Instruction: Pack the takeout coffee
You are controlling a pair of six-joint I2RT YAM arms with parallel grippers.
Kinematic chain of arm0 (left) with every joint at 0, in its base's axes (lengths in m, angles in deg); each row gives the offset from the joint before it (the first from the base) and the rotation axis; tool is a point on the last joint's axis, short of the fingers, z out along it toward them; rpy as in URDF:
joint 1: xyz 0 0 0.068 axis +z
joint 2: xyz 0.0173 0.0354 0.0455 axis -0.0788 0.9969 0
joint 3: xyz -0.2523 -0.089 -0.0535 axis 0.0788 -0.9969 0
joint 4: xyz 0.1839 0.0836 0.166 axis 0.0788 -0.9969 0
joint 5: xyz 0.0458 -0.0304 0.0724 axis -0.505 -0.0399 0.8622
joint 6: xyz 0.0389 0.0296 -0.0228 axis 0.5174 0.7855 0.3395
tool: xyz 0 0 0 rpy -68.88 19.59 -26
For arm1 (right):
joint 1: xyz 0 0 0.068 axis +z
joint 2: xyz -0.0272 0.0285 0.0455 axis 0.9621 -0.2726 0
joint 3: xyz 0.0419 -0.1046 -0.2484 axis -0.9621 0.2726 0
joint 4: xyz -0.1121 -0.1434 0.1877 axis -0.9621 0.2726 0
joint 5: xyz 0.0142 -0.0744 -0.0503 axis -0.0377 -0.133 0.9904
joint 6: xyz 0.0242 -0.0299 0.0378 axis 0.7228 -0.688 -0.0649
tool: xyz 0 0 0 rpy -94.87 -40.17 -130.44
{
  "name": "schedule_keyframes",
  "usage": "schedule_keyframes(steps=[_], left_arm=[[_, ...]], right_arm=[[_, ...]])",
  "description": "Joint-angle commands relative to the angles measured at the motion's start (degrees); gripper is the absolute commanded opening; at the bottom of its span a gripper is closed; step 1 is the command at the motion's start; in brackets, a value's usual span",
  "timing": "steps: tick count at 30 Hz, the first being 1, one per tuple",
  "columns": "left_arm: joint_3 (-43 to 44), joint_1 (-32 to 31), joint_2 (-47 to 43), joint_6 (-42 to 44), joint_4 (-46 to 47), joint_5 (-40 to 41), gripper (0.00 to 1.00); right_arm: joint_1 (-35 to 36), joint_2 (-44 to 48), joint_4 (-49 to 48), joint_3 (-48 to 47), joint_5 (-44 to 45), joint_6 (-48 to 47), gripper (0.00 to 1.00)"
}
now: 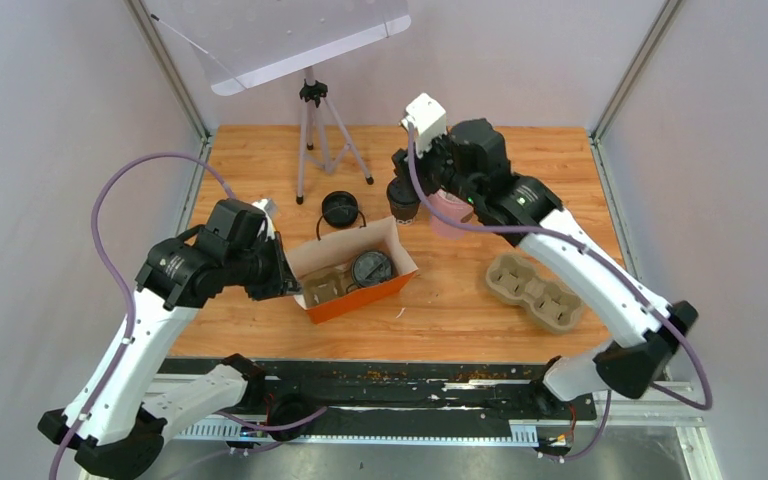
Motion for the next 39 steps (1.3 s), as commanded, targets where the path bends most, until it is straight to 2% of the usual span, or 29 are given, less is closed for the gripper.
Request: schedule_keyframes(steps=[1, 8, 15, 22, 27, 29, 39], left_arm=[[3.08, 1.84, 1.98, 3.1, -1.89, 1.41, 0.05], [7.8, 3.63, 6.11, 7.19, -4.75, 4.74, 0.08], [10.29, 4.84, 9.17, 10.9, -5.82, 5.54, 0.2], [13.92, 5.21, 12.43, 13.82, -6.57, 5.92, 0.32], [15.96, 5.26, 13.3, 14.83, -6.99, 5.96, 0.36], [17.09, 5.27, 13.29, 15.18, -7.18, 8.29, 0.38], [22.91, 5.26, 11.01, 15.5, -4.28, 14.34, 0.4]], right_arm=[[-3.35, -9.52, 3.49, -7.18, 2.36, 7.71, 0.59], [-6.81, -23.91, 13.05, -19.81, 2.37, 11.91, 0.68], [-7.96, -34.1, 18.57, -26.73, 1.81, 13.71, 0.77], [-8.46, -38.45, 19.23, -28.92, 3.45, 17.13, 0.81], [-8.77, -41.42, 20.67, -31.1, 4.93, 17.13, 0.89], [-8.95, -42.14, 20.59, -31.37, 4.87, 17.43, 0.9], [-10.6, -46.1, 21.95, -33.84, 6.11, 18.24, 0.92]])
